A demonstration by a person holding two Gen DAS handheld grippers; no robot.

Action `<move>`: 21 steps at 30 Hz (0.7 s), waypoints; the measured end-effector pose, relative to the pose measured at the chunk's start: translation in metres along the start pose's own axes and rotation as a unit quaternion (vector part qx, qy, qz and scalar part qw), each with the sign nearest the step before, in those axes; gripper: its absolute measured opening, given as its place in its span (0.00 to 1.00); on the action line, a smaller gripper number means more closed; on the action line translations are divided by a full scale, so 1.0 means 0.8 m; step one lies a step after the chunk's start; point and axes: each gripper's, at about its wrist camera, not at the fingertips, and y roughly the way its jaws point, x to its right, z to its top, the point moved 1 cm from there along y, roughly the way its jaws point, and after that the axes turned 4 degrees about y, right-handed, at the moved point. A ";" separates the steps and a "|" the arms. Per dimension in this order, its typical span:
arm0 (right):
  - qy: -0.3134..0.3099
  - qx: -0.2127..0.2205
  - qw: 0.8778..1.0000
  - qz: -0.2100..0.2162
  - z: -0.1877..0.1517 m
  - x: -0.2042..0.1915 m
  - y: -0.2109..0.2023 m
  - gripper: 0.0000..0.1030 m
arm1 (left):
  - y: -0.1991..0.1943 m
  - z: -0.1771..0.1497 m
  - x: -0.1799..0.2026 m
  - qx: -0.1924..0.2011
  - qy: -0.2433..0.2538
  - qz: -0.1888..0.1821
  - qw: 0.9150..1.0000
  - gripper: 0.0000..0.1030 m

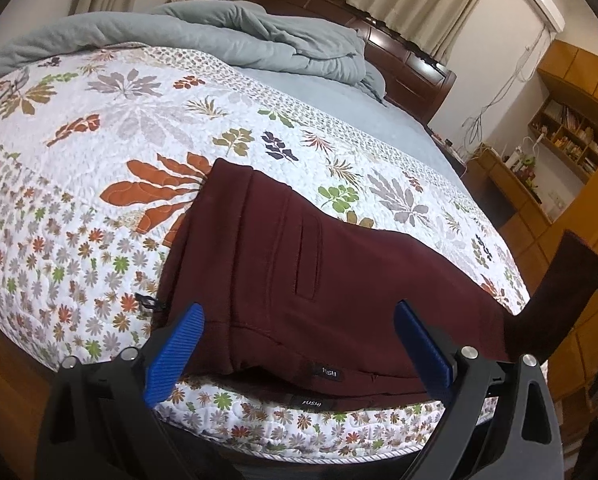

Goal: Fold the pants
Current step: 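Fold the cuffs over toward the waistband with the right tool and release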

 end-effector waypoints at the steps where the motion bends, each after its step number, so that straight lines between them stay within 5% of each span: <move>1: -0.011 -0.005 1.000 0.003 -0.002 -0.011 0.004 0.17 | 0.000 0.000 -0.001 0.000 -0.002 -0.001 1.000 0.94; 6: -0.073 -0.019 0.997 -0.008 -0.018 -0.064 0.023 0.17 | 0.000 -0.001 -0.005 -0.003 -0.005 -0.006 1.000 0.94; 12: -0.206 -0.028 0.977 -0.044 -0.061 -0.141 0.040 0.17 | -0.003 -0.002 -0.011 -0.003 -0.013 -0.013 1.000 0.94; 21: -0.397 -0.020 0.914 -0.085 -0.160 -0.233 0.060 0.17 | -0.004 -0.002 -0.018 -0.005 -0.019 -0.018 1.000 0.94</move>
